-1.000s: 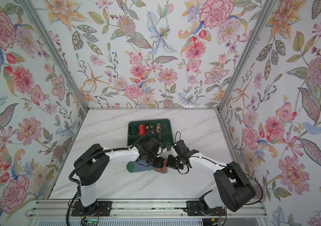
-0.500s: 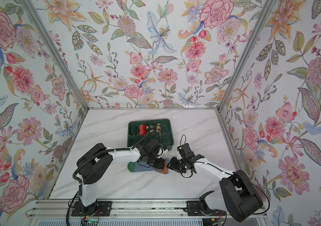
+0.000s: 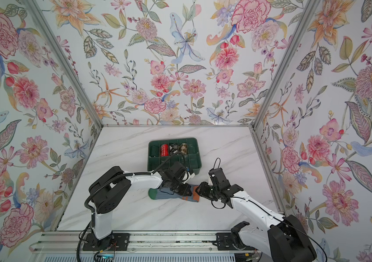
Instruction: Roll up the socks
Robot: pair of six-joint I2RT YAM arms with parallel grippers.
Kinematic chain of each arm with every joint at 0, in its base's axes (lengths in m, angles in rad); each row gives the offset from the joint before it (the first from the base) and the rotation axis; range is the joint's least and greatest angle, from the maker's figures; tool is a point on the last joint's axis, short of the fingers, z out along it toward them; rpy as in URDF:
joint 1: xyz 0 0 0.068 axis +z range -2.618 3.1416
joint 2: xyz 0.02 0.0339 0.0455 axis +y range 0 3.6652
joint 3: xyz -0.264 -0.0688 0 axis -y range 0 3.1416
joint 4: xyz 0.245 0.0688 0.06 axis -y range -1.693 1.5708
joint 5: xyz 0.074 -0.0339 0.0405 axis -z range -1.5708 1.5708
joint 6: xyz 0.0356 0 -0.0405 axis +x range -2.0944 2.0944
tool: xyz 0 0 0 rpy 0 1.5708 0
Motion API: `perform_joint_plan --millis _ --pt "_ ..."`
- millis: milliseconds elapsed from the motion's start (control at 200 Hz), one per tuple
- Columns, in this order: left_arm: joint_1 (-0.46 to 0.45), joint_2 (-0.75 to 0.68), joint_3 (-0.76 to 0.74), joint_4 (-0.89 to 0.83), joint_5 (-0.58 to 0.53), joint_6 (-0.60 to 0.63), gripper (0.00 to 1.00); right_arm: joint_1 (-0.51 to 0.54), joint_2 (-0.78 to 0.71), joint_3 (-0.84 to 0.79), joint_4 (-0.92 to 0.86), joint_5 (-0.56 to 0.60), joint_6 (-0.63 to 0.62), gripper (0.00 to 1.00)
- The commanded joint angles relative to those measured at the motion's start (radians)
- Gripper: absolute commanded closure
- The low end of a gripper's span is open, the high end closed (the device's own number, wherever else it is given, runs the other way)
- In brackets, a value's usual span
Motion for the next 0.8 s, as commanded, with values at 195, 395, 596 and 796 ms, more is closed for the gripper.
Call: perform_joint_plan --millis 195,395,596,796 --pt "-0.007 0.014 -0.038 -0.045 -0.017 -0.002 1.00 -0.023 -0.040 -0.125 0.114 -0.008 0.063 0.65" --pt "-0.008 0.013 -0.043 -0.042 -0.013 0.001 1.00 -0.043 -0.037 -0.191 0.230 -0.084 0.081 0.67" --pt "-0.008 0.009 -0.052 -0.031 -0.009 -0.001 1.00 -0.044 -0.033 -0.200 0.259 -0.104 0.081 0.67" --pt "-0.006 0.008 -0.057 -0.023 -0.004 -0.003 1.00 -0.050 -0.032 -0.205 0.264 -0.103 0.075 0.67"
